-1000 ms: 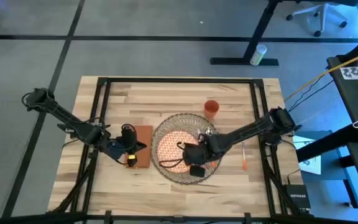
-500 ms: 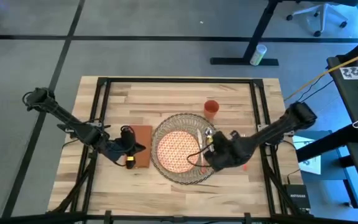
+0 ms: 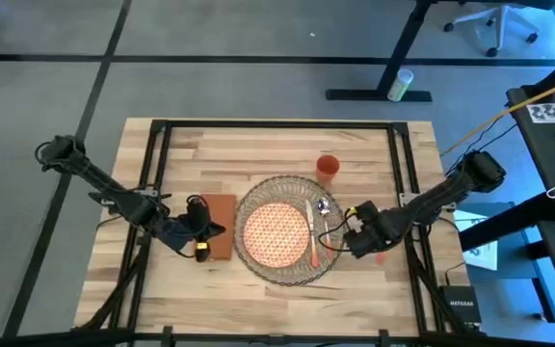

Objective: Set table place
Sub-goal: Put the fork on the orange table napkin

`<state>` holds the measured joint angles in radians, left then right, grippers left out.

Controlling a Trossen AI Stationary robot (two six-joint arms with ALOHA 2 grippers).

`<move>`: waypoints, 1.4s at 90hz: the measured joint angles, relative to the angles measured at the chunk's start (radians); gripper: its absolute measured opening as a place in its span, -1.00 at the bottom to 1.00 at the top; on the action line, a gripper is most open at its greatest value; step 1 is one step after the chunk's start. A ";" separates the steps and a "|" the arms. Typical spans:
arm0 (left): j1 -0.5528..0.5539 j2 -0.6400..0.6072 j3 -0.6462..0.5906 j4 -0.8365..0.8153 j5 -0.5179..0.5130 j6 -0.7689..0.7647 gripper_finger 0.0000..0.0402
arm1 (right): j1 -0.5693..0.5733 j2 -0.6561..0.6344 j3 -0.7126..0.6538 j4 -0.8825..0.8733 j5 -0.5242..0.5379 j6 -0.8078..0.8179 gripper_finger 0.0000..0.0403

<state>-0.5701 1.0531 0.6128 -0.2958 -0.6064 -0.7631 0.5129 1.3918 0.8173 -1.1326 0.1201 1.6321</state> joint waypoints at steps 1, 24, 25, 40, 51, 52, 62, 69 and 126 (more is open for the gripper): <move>0.000 0.000 0.000 0.000 0.000 0.000 -1.00 | 0.000 -0.004 -0.004 0.004 -0.005 0.000 -1.00; 0.000 0.000 0.000 0.000 0.000 -0.010 -1.00 | -0.002 -0.051 -0.069 0.032 -0.062 0.008 -0.86; 0.000 0.000 0.000 0.000 0.000 -0.011 -1.00 | -0.002 -0.052 -0.070 0.032 -0.062 0.009 -0.85; 0.000 0.000 0.000 0.000 0.000 -0.013 -1.00 | -0.002 -0.086 -0.105 0.030 -0.062 0.019 -0.64; -0.004 0.000 0.000 -0.001 0.000 -0.015 -1.00 | -0.002 -0.112 -0.154 0.054 -0.095 0.046 -0.57; -0.005 0.000 0.000 -0.001 0.000 -0.015 -1.00 | -0.002 -0.113 -0.159 0.057 -0.096 0.047 -0.56; -0.014 0.000 0.000 -0.002 0.000 -0.014 -1.00 | -0.002 -0.121 -0.199 0.114 -0.095 0.055 -0.55; -0.019 0.000 0.000 -0.003 0.000 -0.015 -1.00 | -0.002 -0.121 -0.231 0.139 -0.083 0.070 -0.55; -0.025 0.000 0.000 -0.008 0.000 0.004 -1.00 | -0.003 -0.119 -0.263 0.349 0.062 -0.040 -0.96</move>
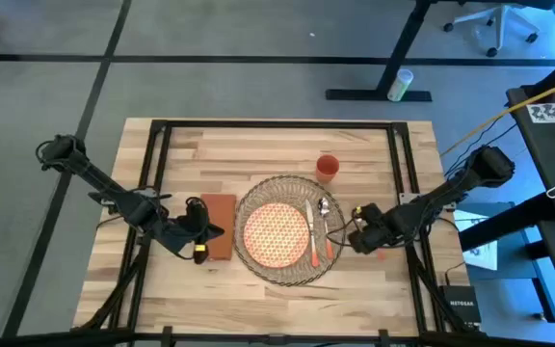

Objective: Set table place
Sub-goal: Put the fork on the orange table napkin

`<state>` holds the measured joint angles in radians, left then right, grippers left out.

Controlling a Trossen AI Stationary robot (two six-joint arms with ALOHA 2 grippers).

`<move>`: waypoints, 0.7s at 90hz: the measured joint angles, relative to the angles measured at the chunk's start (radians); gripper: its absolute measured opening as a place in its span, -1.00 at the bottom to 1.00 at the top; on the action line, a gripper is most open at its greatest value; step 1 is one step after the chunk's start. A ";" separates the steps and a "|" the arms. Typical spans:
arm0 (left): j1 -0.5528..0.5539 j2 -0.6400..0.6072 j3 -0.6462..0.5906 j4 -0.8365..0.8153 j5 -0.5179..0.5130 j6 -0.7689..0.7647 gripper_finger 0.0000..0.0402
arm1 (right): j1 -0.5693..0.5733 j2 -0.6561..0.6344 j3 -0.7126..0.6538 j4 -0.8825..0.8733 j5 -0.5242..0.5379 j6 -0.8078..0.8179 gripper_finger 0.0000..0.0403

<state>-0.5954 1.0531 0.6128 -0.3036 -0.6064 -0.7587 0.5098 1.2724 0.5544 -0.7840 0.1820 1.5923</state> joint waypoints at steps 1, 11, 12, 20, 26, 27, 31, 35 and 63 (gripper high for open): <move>-0.001 0.000 0.000 0.000 0.000 0.000 -1.00 | 0.000 0.000 0.003 -0.003 0.011 -0.003 -0.96; -0.011 0.000 0.000 0.001 0.000 0.000 -1.00 | 0.000 0.000 0.050 -0.008 0.107 -0.055 -0.98; -0.013 0.000 0.000 0.000 0.000 0.000 -1.00 | 0.000 0.000 0.055 -0.006 0.115 -0.059 -0.98; -0.024 0.000 0.000 0.002 0.000 0.000 -1.00 | 0.000 0.000 0.090 -0.005 0.166 -0.112 -0.99; -0.033 0.000 0.000 0.002 0.000 0.000 -1.00 | 0.000 0.000 0.117 0.028 0.210 -0.146 -0.99; -0.034 -0.001 0.000 0.002 0.000 0.000 -1.00 | 0.000 0.000 0.121 0.036 0.217 -0.154 -0.99; -0.039 -0.001 0.000 0.002 -0.001 0.000 -1.00 | 0.000 0.000 0.134 0.064 0.253 -0.186 -0.99; -0.044 -0.001 0.000 0.002 -0.007 0.000 -1.00 | 0.000 0.000 0.143 0.105 0.289 -0.216 -0.99; -0.054 -0.002 0.000 0.004 -0.116 0.000 -1.00 | -0.024 0.024 0.149 0.528 0.489 -0.432 -1.00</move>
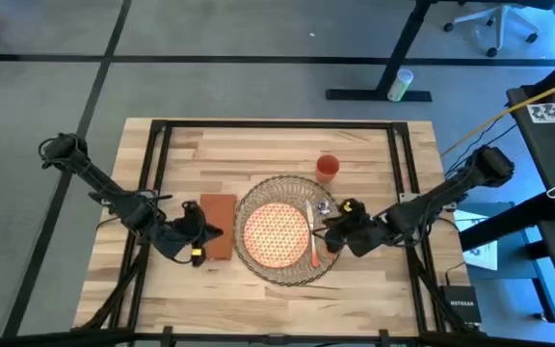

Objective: Set table place
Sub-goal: Put the fork on the orange table napkin

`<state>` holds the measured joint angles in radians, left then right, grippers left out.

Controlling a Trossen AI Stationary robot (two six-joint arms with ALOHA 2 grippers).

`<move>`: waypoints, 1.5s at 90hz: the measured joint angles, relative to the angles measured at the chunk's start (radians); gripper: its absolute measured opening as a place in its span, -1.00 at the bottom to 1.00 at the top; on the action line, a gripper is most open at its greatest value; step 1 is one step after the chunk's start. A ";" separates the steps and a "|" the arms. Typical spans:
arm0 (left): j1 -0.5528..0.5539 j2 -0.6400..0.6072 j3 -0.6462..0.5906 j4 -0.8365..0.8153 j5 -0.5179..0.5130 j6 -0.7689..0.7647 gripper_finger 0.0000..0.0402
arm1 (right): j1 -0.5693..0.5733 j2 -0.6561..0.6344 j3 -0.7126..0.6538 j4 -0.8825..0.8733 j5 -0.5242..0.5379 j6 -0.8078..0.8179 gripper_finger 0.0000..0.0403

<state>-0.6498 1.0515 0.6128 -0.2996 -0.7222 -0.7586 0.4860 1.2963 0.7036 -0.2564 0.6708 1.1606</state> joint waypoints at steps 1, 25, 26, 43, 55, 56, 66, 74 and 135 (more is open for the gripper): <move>0.000 0.000 0.000 0.001 -0.006 0.000 -1.00 | -0.004 0.003 0.000 0.014 0.000 -0.011 -1.00; 0.018 0.000 0.000 0.006 -0.067 0.014 -1.00 | -0.139 0.107 0.000 0.398 -0.066 -0.271 -1.00; 0.020 0.000 0.000 0.006 -0.067 0.017 -1.00 | -0.146 0.113 0.000 0.416 -0.070 -0.281 -1.00; 0.051 0.000 0.000 0.006 -0.068 0.038 -1.00 | -0.234 0.233 0.001 0.719 -0.186 -0.384 -1.00; 0.075 0.000 0.000 0.052 -0.070 0.099 -1.00 | -0.276 0.329 0.022 0.826 -0.275 -0.384 -1.00; 0.077 0.000 0.000 0.061 -0.070 0.106 -1.00 | -0.280 0.338 0.025 0.829 -0.283 -0.384 -1.00; 0.092 0.000 0.000 0.149 -0.074 0.198 -1.00 | -0.314 0.420 0.092 0.850 -0.365 -0.383 -1.00; 0.105 0.000 0.000 0.216 -0.077 0.266 -1.00 | -0.333 0.487 0.167 0.893 -0.417 -0.411 -1.00; 0.138 -0.009 0.001 0.368 -0.184 0.489 -1.00 | -0.429 0.889 0.572 1.005 -0.620 -0.392 -1.00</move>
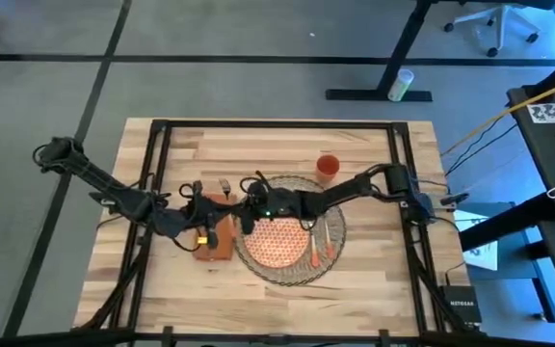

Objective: Set table place
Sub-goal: Put the fork on the orange table napkin

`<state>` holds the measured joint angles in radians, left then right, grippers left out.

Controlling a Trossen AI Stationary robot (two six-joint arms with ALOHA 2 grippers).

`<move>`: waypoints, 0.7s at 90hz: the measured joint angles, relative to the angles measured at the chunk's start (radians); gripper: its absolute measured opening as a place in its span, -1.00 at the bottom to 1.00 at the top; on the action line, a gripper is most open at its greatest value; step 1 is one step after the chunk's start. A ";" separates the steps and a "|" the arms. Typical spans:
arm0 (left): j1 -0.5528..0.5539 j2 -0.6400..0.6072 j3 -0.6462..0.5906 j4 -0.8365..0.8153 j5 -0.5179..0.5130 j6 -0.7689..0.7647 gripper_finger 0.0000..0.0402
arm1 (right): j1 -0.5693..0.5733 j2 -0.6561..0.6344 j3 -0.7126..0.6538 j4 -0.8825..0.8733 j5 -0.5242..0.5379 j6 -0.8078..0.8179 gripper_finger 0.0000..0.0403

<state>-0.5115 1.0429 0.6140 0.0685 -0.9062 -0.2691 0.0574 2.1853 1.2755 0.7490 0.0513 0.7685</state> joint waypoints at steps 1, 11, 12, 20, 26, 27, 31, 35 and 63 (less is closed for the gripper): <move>-0.001 -0.001 0.000 0.001 -0.009 0.005 -1.00 | 0.000 0.002 0.000 0.001 -0.001 0.004 -1.00; -0.006 -0.011 0.000 0.044 -0.104 0.051 -1.00 | 0.000 0.020 0.000 0.012 0.000 0.017 -1.00; -0.006 -0.013 0.000 0.046 -0.114 0.058 -1.00 | 0.000 0.020 0.000 0.011 0.000 0.018 -1.00; -0.005 -0.040 0.000 0.041 -0.176 0.102 -1.00 | 0.002 0.021 -0.001 0.008 0.009 0.021 -1.00; -0.002 -0.076 0.000 0.007 -0.178 0.116 -1.00 | 0.007 0.021 -0.001 0.012 0.023 0.027 -1.00; -0.001 -0.084 0.000 -0.004 -0.174 0.116 -1.00 | 0.007 0.021 -0.001 0.013 0.027 0.029 -1.00; 0.000 -0.114 0.000 -0.057 -0.146 0.103 -1.00 | 0.008 0.021 -0.001 0.012 0.039 0.036 -1.00; 0.003 -0.149 0.000 -0.120 -0.104 0.075 -1.00 | 0.009 0.021 -0.001 0.011 0.042 0.039 -1.00; 0.004 -0.319 -0.001 -0.531 0.086 -0.164 -1.00 | 0.015 0.021 0.061 0.004 0.035 0.057 -1.00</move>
<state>-0.5076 0.7236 0.6132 -0.4629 -0.8203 -0.4328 0.0724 2.2062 1.3367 0.7526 0.0864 0.8251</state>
